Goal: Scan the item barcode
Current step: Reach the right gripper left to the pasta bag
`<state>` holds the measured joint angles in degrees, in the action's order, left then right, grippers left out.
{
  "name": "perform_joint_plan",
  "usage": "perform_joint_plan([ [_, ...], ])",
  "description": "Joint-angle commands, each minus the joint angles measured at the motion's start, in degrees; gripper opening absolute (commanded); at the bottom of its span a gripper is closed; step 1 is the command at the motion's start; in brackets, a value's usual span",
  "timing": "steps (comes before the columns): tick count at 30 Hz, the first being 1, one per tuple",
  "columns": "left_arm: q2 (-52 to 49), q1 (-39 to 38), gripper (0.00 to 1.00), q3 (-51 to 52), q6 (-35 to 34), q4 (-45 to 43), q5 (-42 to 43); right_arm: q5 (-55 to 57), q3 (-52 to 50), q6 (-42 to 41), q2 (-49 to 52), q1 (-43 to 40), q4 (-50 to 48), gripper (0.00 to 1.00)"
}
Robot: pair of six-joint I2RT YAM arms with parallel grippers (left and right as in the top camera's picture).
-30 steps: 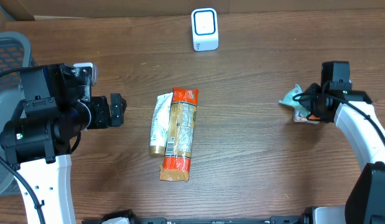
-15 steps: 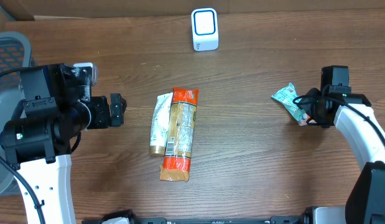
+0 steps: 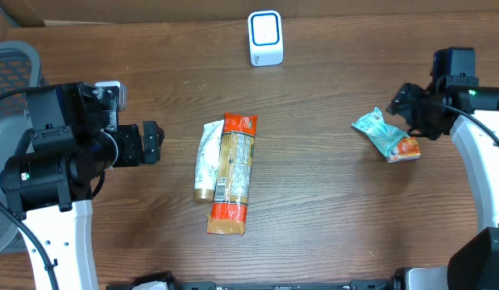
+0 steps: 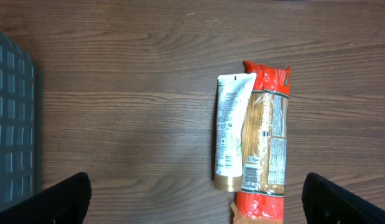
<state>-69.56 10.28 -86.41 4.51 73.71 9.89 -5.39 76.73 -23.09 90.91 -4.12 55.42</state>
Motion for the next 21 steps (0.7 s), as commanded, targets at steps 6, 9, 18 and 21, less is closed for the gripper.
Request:
perform_joint_plan([
  [6,-0.2,0.3,1.0,-1.0,0.7,-0.2,0.6,-16.4,1.0,5.6,-0.3,9.3,-1.1,0.79],
  [9,-0.2,0.3,1.0,-1.0,0.7,-0.2,0.6,-17.0,0.3,4.9,-0.3,14.1,-3.1,0.81],
  [18,-0.2,0.3,1.0,-1.0,0.7,-0.2,0.6,-17.0,0.3,1.6,5.3,25.2,-7.4,0.82],
  [21,-0.2,0.3,1.0,-1.0,0.7,-0.2,0.6,-17.5,0.3,0.2,8.7,27.8,-8.9,0.82],
])
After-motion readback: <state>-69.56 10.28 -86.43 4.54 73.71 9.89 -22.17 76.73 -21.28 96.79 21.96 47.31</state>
